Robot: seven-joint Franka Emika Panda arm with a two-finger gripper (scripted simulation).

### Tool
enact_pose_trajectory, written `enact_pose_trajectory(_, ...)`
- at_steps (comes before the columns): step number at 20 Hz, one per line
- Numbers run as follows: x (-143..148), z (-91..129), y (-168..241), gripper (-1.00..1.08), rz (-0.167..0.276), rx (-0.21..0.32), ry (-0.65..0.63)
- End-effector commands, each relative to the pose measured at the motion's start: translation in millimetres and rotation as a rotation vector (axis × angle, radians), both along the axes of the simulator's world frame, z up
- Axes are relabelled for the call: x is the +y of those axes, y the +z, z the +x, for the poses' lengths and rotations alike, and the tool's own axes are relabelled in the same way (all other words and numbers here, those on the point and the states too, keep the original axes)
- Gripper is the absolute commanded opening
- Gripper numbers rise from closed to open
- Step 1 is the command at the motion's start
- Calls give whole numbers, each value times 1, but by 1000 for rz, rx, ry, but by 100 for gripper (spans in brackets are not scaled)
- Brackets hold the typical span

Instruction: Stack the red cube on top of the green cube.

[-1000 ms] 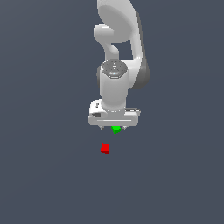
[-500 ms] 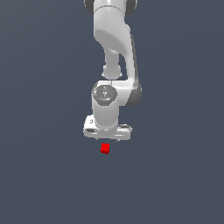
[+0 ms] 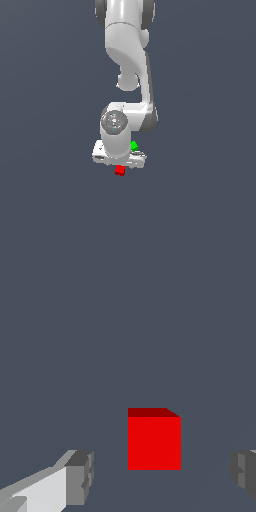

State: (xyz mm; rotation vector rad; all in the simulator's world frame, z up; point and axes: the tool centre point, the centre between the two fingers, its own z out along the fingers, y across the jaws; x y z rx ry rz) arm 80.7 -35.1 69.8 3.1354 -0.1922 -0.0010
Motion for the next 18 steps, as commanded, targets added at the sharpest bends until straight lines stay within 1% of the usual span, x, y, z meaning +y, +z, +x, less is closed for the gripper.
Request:
enact_pose_trajectory(1,-1,2,-2,100,0,0,-3)
enact_pose_trajectory(10,0,1,-4,100,0,-1,-1)
enact_pose_trajectory(18,0,0,-42,100,0,-1,-1)
